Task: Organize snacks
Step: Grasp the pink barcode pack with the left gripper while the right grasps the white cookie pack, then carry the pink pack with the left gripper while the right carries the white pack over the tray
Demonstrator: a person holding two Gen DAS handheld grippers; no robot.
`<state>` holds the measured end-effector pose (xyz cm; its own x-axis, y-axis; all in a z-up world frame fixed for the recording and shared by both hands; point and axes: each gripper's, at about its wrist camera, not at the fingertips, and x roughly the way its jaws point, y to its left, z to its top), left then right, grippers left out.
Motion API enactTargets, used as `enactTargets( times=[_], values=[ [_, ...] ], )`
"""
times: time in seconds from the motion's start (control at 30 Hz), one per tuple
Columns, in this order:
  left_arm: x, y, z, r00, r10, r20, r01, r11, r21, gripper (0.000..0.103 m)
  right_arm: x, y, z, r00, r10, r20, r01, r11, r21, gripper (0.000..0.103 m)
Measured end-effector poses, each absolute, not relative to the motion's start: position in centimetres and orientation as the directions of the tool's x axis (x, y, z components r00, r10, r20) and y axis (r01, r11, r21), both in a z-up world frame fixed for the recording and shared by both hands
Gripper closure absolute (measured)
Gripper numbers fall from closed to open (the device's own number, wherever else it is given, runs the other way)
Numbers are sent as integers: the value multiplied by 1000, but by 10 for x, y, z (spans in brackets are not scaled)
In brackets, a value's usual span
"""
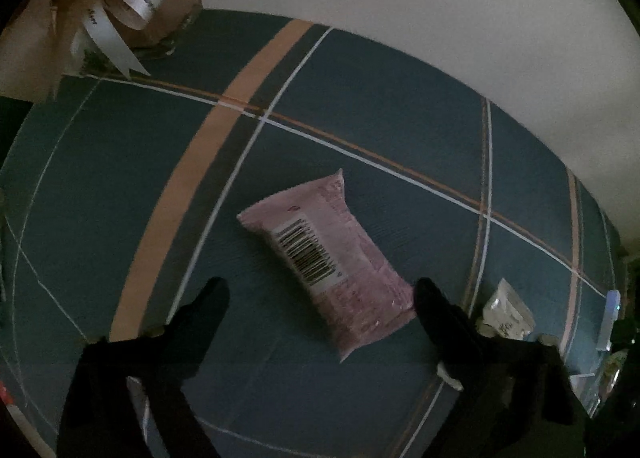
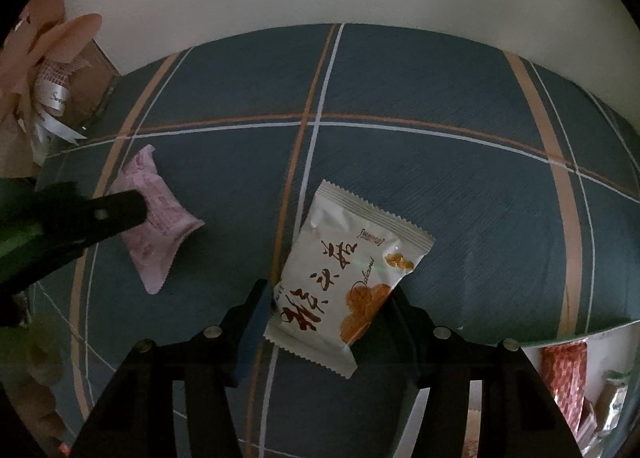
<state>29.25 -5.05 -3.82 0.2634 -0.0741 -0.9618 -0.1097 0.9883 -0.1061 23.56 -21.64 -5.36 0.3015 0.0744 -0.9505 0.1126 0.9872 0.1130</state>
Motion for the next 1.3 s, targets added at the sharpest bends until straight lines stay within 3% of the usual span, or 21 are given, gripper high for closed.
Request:
enactTargets(
  times=[0.1, 0.23, 0.3, 0.47, 0.67, 0.9, 1.07, 1.17, 1.3],
  values=[
    [297, -52, -43, 260, -74, -963, -130, 985, -110, 26, 238, -221, -54, 301, 86, -950, 105, 987, 123, 43],
    [296, -50, -47, 268, -82, -960, -131, 984, -121, 59, 237, -223, -55, 301, 93, -949, 95, 987, 127, 43],
    [293, -51, -46, 279, -77, -957, -118, 987, -113, 61, 239, -222, -55, 300, 95, -949, 93, 987, 128, 43],
    [280, -60, -44, 287, -37, -957, -64, 996, -57, 62, 234, -229, -50, 299, 89, -950, 95, 988, 123, 43],
    [265, -55, -44, 300, -79, -950, -28, 995, -92, 62, 239, -220, -53, 299, 90, -950, 102, 987, 125, 43],
    [259, -48, -43, 315, -94, -945, 4, 995, -98, 62, 242, -219, -55, 290, 100, -952, 124, 982, 141, 32],
    [268, -45, -46, 323, -103, -941, 3, 994, -108, 62, 245, -213, -55, 296, 51, -954, 139, 986, 96, 32],
    [262, -44, -45, 327, -101, -940, 5, 994, -106, 62, 245, -212, -56, 296, 38, -954, 149, 985, 86, 33],
    [260, -49, -48, 329, -96, -940, -1, 995, -102, 62, 245, -211, -55, 302, 9, -953, 152, 987, 57, 47]
  ],
)
